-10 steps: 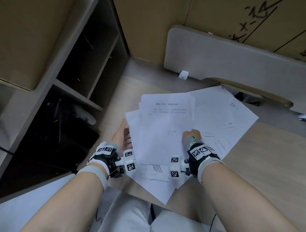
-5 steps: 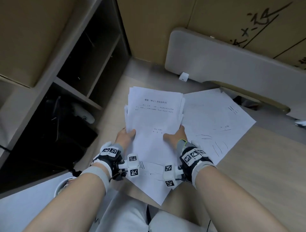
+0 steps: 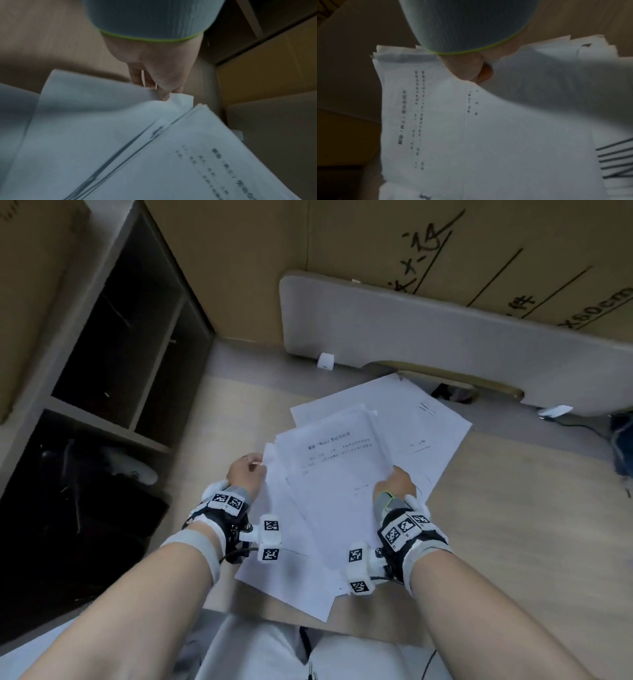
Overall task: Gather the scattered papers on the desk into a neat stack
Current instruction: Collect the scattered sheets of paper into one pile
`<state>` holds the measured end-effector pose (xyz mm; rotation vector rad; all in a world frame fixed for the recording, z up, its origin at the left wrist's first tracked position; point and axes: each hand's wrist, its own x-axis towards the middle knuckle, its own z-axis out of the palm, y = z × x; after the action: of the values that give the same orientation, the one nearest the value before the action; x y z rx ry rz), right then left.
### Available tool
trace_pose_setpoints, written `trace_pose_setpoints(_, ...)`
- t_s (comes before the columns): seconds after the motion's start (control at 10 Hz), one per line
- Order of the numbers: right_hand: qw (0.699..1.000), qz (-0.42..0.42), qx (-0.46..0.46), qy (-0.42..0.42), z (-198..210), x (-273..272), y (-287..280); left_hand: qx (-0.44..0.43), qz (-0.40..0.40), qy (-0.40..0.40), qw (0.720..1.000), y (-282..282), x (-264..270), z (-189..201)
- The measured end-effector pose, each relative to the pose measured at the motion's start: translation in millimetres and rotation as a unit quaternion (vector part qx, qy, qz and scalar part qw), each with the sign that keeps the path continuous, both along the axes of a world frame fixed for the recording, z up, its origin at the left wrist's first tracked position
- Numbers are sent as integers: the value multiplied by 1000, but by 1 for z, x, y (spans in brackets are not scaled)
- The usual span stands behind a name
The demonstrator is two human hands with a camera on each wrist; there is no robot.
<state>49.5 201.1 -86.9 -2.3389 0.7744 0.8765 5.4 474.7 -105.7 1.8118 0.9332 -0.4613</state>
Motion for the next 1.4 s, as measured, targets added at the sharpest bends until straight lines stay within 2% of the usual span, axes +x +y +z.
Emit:
trace_pose_setpoints(0.1,1000,2,-25,4,9,-19,-20,-12,-37,-15,999,-20,26,12)
trace_pose_setpoints(0.2,999,-39,1,6,8,-28,-29,-65,-96,-27,993,-42,56,32)
trace_pose_setpoints(0.3,997,-70,16,6,5,-33,-37,-62,-84,-59,993,-52,75,36)
trace_pose_setpoints(0.4,997,-69,22,21,4,-32,-31,-28,-14,-41,999,-39,66,25)
trace_pose_setpoints(0.5,998,-46,31,40,2,-27,-8,59,20,57,996,-16,29,25)
trace_pose_setpoints(0.6,998,-20,27,47,-10,-25,24,93,52,170,980,-8,-11,26)
trace_pose_setpoints(0.7,995,23,-62,78,-22,-25,48,55,85,202,974,-12,-27,17)
trace_pose_setpoints(0.8,992,46,-77,86,-22,-25,62,-40,158,178,970,-16,-28,7)
trace_pose_setpoints(0.9,991,49,30,122,-32,-35,67,-94,183,157,966,-21,-34,5)
trace_pose_setpoints(1.0,985,33,75,149,-41,-43,57,-109,141,157,971,-30,-37,7)
trace_pose_setpoints(1.1,982,-12,113,149,-34,-49,45,-98,120,122,980,-36,-38,6)
trace_pose_setpoints(1.2,982,-26,158,104,-26,-52,39,-72,118,104,985,-36,-38,5)
trace_pose_setpoints(1.4,972,-4,233,39,-7,-57,54,-58,198,106,973,-10,-48,8)
